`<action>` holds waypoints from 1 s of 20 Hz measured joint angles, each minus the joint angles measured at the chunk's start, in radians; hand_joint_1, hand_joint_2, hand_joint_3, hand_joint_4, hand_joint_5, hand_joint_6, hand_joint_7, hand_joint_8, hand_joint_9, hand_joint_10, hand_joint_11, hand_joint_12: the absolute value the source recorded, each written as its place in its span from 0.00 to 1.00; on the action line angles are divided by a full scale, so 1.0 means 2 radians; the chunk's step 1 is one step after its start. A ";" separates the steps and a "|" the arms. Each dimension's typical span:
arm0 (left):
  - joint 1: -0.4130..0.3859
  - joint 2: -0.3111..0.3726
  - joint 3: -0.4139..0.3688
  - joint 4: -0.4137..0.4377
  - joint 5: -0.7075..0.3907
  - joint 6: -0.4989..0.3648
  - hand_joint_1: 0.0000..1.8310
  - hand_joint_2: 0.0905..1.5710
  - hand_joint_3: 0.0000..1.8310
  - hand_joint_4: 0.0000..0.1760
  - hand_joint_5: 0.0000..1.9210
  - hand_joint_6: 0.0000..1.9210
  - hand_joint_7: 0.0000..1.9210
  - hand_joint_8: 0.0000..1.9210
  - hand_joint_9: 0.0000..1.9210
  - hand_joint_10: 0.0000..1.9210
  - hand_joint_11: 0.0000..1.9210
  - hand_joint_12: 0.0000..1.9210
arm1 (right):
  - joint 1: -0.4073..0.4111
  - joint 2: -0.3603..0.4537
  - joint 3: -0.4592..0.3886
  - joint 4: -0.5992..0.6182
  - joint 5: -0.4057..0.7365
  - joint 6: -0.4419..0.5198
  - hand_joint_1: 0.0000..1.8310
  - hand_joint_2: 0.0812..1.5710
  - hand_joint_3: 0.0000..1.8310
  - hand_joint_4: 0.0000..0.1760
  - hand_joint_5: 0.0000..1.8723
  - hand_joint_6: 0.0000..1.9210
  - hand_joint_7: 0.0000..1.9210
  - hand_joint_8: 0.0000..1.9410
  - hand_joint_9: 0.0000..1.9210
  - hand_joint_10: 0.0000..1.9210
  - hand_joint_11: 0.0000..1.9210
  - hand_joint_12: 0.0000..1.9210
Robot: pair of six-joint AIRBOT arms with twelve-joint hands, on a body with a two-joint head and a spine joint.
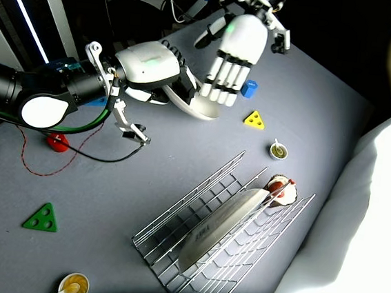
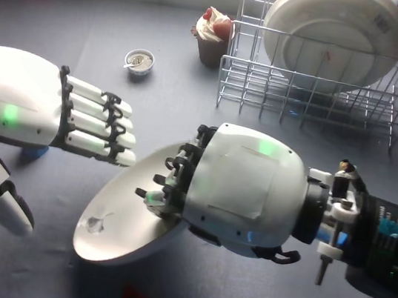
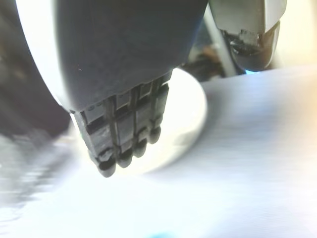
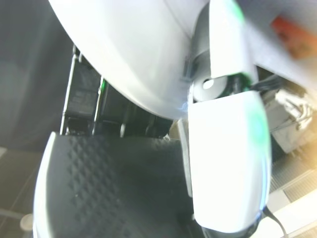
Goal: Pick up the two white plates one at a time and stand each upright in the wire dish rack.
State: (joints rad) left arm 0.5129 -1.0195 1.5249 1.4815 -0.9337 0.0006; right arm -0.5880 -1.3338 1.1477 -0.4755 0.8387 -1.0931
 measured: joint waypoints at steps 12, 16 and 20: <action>-0.014 0.004 0.029 -0.048 0.036 0.000 0.03 0.58 0.00 0.00 0.03 0.00 0.04 0.00 0.04 0.00 0.03 0.00 | 0.055 0.098 -0.097 0.053 -0.057 0.023 0.82 0.62 0.00 0.00 0.58 0.39 0.69 0.04 0.67 0.23 0.54 0.65; -0.017 0.004 0.029 -0.051 0.035 0.000 0.02 0.58 0.00 0.00 0.04 0.00 0.06 0.01 0.05 0.01 0.05 0.01 | 0.102 0.148 -0.139 0.087 -0.104 0.042 0.82 0.63 0.00 0.00 0.57 0.44 0.63 0.13 0.64 0.28 0.52 0.68; -0.017 0.004 0.029 -0.059 0.021 0.000 0.03 0.58 0.00 0.00 0.03 0.00 0.05 0.00 0.05 0.00 0.04 0.01 | 0.170 0.179 -0.172 0.159 -0.172 0.047 0.82 0.63 0.00 0.00 0.54 0.43 0.62 0.19 0.66 0.26 0.52 0.69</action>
State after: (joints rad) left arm 0.4789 -1.0115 1.5826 1.3643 -0.8917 0.0002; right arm -0.2485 -0.9760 0.8032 -0.1574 0.4946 -0.9981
